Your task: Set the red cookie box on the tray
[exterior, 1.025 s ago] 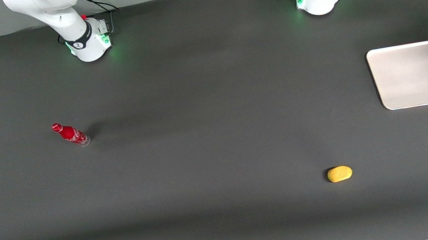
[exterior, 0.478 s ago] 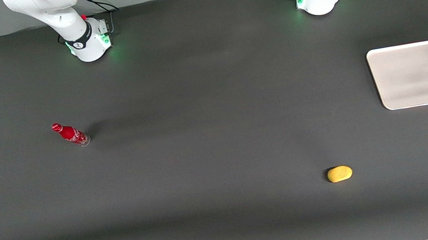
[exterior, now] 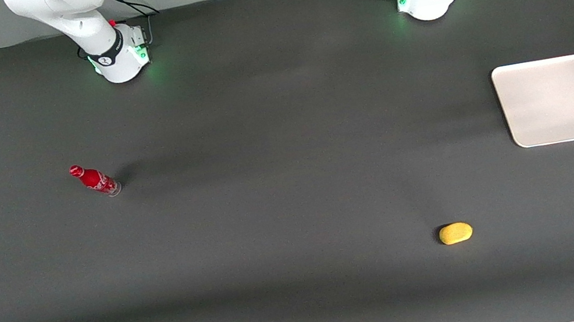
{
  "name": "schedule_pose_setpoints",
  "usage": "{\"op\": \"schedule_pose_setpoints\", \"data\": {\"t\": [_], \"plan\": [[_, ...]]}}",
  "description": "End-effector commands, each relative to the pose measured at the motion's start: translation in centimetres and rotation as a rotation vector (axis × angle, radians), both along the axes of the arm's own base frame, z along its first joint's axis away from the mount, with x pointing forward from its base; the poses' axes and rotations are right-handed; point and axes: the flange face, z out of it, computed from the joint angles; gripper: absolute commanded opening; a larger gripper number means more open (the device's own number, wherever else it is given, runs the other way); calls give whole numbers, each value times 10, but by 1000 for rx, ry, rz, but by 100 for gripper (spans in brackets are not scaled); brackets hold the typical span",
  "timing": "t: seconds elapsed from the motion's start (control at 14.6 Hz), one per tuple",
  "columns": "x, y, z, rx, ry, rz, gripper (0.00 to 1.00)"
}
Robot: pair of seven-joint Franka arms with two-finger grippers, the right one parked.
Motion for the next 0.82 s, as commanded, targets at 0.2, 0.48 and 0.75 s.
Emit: {"op": "schedule_pose_setpoints", "data": {"t": [0.2,0.48,0.75], "plan": [[-17,-112,63,56,-23,-60,100],[-21,-140,74,63,-24,-109,100],[-19,-145,77,70,-30,-119,100]]}}
